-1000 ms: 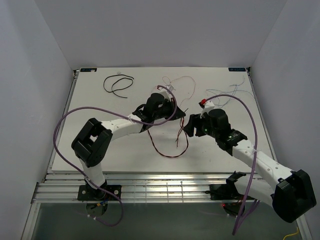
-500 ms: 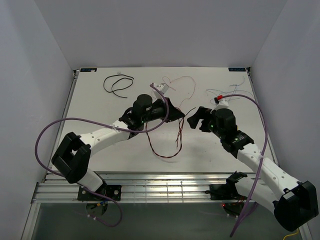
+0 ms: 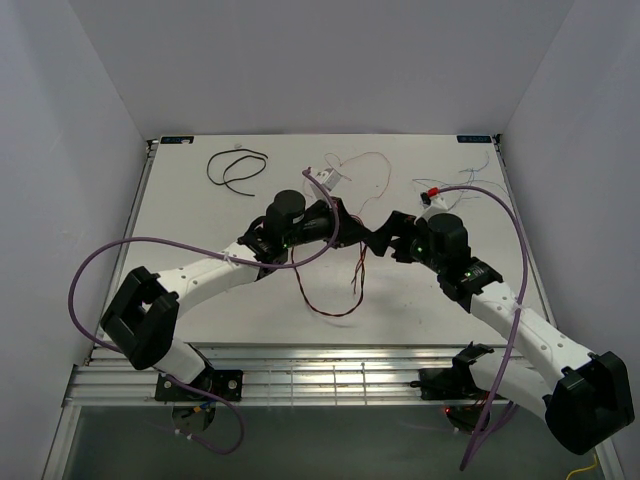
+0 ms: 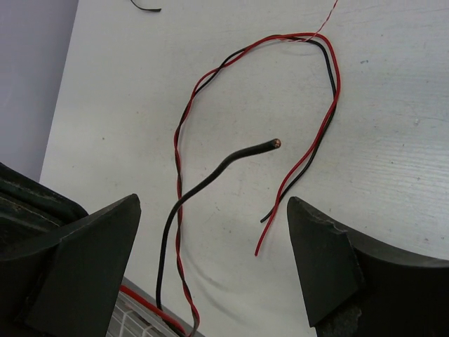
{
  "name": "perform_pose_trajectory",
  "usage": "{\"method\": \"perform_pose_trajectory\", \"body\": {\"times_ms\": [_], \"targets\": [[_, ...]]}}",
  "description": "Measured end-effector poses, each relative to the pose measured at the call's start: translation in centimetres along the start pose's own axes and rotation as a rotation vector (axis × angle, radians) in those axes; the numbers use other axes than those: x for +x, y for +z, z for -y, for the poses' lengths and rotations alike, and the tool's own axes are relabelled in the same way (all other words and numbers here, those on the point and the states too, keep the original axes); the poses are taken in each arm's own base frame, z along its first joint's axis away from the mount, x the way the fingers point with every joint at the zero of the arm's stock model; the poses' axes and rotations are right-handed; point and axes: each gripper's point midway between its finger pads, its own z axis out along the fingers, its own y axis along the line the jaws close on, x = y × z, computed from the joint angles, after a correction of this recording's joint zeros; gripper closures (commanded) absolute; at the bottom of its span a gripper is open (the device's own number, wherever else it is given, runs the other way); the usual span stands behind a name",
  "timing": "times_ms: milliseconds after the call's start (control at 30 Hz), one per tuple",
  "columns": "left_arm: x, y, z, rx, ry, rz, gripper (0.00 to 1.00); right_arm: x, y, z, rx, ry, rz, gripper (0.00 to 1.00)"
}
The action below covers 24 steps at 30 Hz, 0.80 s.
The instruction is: Untangle the cables
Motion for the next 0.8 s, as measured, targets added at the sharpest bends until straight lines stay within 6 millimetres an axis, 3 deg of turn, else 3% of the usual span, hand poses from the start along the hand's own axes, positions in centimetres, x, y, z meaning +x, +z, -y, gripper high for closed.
{"method": "perform_pose_trajectory", "body": {"times_ms": [167,267,333,400,600,700,800], "targets": [[0.3,0.1,0.3,0.008,-0.002,-0.008,1.0,-0.3,0.2,-0.3,-0.009,0.017,0.01,0.09],[0.4,0.1,0.5,0.012,-0.001,-0.01,1.0,0.3,1.2,0.0,-0.009,0.033,-0.015,0.0],[0.3,0.0,0.7,0.015,-0.001,-0.007,1.0,1.2,2.1,0.2,-0.015,0.052,-0.056,0.16],[0.3,0.1,0.8,0.014,0.001,-0.004,1.0,2.2,2.8,0.1,-0.035,0.066,-0.099,0.22],[0.0,0.1,0.8,0.005,0.002,0.01,1.0,3.2,3.3,-1.1,-0.092,0.093,-0.143,0.24],[-0.3,0.1,1.0,0.006,0.006,0.021,1.0,3.5,3.2,-1.6,-0.102,0.099,-0.151,0.29],[-0.2,0.2,1.1,0.007,0.006,0.017,1.0,3.7,2.9,-2.0,-0.108,0.102,-0.149,0.4]]}}
